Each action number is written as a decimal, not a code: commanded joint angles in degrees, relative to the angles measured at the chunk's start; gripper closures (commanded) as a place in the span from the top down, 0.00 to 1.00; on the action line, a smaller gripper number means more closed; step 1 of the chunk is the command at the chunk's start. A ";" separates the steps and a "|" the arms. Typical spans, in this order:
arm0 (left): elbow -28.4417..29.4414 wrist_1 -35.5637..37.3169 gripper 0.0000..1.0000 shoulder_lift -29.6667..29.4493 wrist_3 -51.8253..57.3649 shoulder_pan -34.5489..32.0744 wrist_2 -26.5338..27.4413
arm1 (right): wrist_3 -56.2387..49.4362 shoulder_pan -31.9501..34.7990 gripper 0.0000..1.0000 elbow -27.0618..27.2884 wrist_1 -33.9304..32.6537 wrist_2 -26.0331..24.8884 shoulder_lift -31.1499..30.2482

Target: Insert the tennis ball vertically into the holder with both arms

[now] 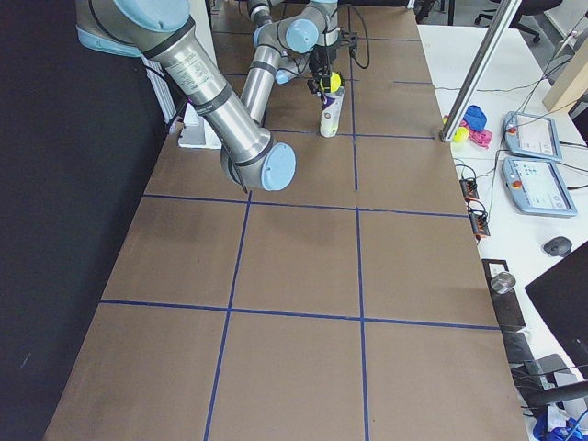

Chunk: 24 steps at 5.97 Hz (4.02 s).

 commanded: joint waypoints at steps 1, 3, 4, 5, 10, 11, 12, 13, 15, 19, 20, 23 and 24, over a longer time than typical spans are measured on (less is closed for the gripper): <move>0.00 0.00 0.84 -0.05 0.00 0.36 0.02 | 1.78 -2.04 0.01 -7.24 -0.06 -2.08 6.41; 0.00 0.00 0.84 -0.14 0.00 0.36 -0.07 | 1.78 -2.14 0.04 -12.46 0.38 -2.18 9.43; 0.00 0.00 0.84 -0.14 0.00 0.36 0.02 | 1.78 -2.22 0.10 -13.07 0.38 -2.27 9.35; 0.00 0.00 0.84 -0.14 0.00 0.36 0.02 | 1.70 -2.49 0.36 -13.16 0.38 -2.44 9.17; 0.09 0.00 0.81 -0.05 -0.08 0.28 0.02 | 0.55 -3.63 0.99 -13.17 0.38 -4.47 8.91; 0.09 0.00 0.82 -0.05 -0.08 0.19 0.02 | -0.84 -3.46 0.99 -12.90 0.38 -4.21 8.65; -0.17 -0.09 0.84 -0.05 -0.52 0.02 0.02 | -3.81 -1.37 0.99 -12.73 0.29 -3.42 8.47; -0.52 -0.17 0.88 -0.05 -2.18 -0.86 0.02 | -8.37 1.87 0.99 -12.46 0.38 -0.19 6.29; -3.32 -0.44 0.93 0.04 -2.46 -1.74 -0.07 | -20.40 8.55 0.99 -10.45 0.55 3.25 0.15; -6.59 6.20 0.99 0.74 -4.39 -7.61 -0.68 | -46.56 25.76 0.99 -13.23 15.38 13.07 -19.27; -6.59 10.76 1.00 0.83 -4.30 -10.16 -0.86 | -53.78 30.42 0.99 -14.04 15.41 15.02 -22.35; -7.03 33.31 1.00 2.06 -3.78 -25.93 -16.01 | -72.87 43.44 0.99 -15.80 15.49 19.52 -32.28; -7.20 37.92 1.00 4.67 -2.38 -31.22 -22.59 | -78.67 47.39 0.99 -15.80 15.50 22.57 -36.75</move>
